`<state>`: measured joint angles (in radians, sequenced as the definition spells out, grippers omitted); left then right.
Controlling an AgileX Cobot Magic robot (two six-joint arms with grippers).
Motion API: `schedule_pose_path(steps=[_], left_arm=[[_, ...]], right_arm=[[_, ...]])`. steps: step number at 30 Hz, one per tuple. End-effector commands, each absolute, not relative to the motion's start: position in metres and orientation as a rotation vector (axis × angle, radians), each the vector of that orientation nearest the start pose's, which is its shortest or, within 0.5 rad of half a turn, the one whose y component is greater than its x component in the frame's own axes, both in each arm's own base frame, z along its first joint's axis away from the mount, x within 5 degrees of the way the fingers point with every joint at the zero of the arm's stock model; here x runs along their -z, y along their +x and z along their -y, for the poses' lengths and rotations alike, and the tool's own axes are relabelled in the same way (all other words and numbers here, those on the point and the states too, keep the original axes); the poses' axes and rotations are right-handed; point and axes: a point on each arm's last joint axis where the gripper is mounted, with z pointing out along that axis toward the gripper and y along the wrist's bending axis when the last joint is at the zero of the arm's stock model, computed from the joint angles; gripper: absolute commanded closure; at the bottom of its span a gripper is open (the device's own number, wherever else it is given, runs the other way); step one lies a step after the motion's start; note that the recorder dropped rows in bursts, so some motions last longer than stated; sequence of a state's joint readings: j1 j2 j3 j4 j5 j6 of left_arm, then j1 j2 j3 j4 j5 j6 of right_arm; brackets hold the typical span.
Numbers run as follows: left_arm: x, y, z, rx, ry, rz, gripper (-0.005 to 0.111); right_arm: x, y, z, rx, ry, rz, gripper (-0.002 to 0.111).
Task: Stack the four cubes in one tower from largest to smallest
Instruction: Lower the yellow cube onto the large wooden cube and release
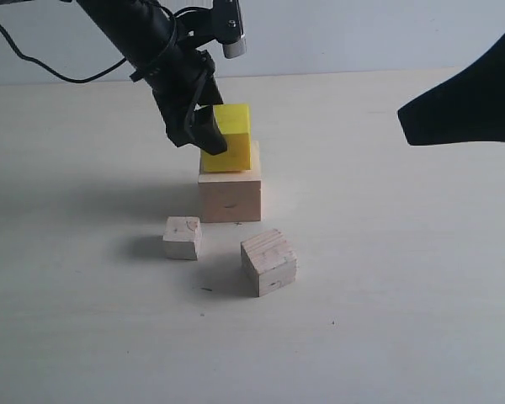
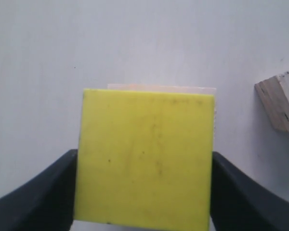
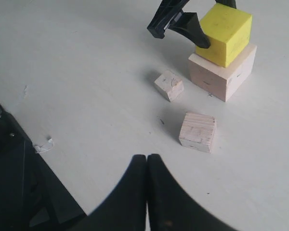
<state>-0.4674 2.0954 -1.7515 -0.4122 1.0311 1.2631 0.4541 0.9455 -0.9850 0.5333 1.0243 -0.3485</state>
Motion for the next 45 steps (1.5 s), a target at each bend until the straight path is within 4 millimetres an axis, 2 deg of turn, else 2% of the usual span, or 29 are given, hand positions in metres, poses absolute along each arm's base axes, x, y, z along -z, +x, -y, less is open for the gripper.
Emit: schedule_pose_path(steps=[1,13,23,27,32,35,38,45], left_arm=[[-0.226,0.388,0.234,0.359,1.890,-1.924,0.107],[-0.216,0.389,0.235,0.380,1.914,-1.949,0.107],[-0.216,0.386,0.234,0.398,1.930,-1.959,0.105],[-0.215,0.386,0.234,0.399,1.936,-1.961,0.087],[-0.216,0.388,0.234,0.381,1.923,-1.953,0.048],[-0.216,0.389,0.235,0.386,1.894,-1.960,0.031],[-0.217,0.390,0.236,0.398,1.853,-1.973,0.025],[-0.218,0.390,0.237,0.400,1.844,-1.973,0.025]], right_arm=[[-0.367,0.132,-0.109,-0.731,-0.807,-2.275,0.108],[-0.367,0.132,-0.109,-0.733,-0.808,-2.281,0.108],[-0.367,0.132,-0.109,-0.733,-0.808,-2.281,0.108],[-0.367,0.132,-0.109,-0.733,-0.808,-2.281,0.108],[-0.367,0.132,-0.109,-0.734,-0.811,-2.284,0.108],[-0.366,0.131,-0.109,-0.736,-0.818,-2.292,0.108],[-0.366,0.131,-0.109,-0.736,-0.819,-2.293,0.108],[-0.366,0.130,-0.108,-0.738,-0.825,-2.301,0.108]])
